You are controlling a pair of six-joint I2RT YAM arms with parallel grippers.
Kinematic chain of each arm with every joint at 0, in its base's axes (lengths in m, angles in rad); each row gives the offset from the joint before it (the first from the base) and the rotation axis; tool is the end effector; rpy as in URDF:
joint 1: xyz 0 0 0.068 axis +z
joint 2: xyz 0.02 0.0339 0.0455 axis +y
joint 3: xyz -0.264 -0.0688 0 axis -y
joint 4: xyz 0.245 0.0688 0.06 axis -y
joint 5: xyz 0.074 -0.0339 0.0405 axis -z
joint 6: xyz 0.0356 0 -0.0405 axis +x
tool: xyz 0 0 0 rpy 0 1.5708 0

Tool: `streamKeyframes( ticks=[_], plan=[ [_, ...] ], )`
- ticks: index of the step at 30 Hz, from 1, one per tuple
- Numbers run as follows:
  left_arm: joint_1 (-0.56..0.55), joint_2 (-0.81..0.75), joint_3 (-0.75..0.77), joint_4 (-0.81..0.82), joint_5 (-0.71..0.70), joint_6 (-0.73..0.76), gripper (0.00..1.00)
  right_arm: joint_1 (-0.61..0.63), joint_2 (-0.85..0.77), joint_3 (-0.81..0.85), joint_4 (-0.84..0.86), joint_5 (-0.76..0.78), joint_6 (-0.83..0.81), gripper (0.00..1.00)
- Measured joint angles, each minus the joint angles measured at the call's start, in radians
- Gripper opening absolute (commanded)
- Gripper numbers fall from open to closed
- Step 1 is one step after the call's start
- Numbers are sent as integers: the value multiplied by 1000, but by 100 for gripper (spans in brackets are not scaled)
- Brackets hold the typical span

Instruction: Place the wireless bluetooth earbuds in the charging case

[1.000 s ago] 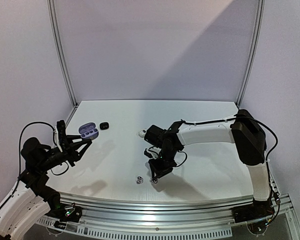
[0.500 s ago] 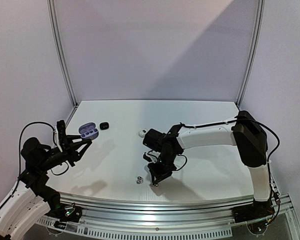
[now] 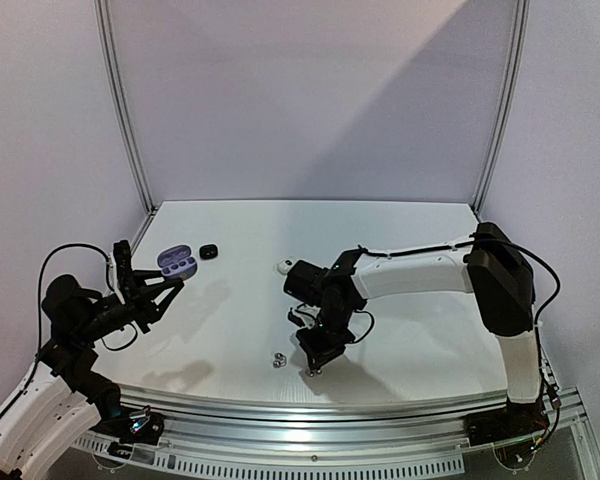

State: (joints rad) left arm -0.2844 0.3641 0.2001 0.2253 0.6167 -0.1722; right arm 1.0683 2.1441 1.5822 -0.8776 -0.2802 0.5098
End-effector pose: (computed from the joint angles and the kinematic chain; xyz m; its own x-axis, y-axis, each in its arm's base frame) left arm 0.1168 -0.0556 0.2330 -0.0762 -0.1233 -0.9894 0.7815 0.6089 -0.1361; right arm 0.1920 0.3699 0.1482 -0.8363 -0.5480 0.0195 -0.5173 0.8003 0.3032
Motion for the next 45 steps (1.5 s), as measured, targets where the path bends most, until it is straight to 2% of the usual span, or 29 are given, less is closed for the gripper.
streamKeyframes(
  ticks=[12, 19, 22, 29, 32, 38, 41, 45],
  plan=[
    [0, 0, 0, 0, 0, 0, 0, 13, 3, 31, -35, 21, -19, 2],
    [0, 1, 0, 0, 1, 0, 0, 13, -13, 65, -28, 138, -39, 1],
    [0, 2, 0, 0, 2, 0, 0, 13, -53, 81, -12, 179, -55, 3],
    [0, 3, 0, 1, 4, 0, 0, 13, -83, 64, -5, 199, -75, 15],
    [0, 3, 0, 1, 4, 0, 0, 13, -90, 20, -16, 199, -84, 21],
    [0, 3, 0, 1, 4, 0, 0, 26, -161, -127, 5, 200, -43, 24],
    [0, 3, 0, 1, 4, 0, 0, 67, -225, -211, 27, 230, -31, 32],
    [0, 3, -1, 1, 4, 0, 0, 190, -300, -277, 89, 288, -96, 33]
  ],
)
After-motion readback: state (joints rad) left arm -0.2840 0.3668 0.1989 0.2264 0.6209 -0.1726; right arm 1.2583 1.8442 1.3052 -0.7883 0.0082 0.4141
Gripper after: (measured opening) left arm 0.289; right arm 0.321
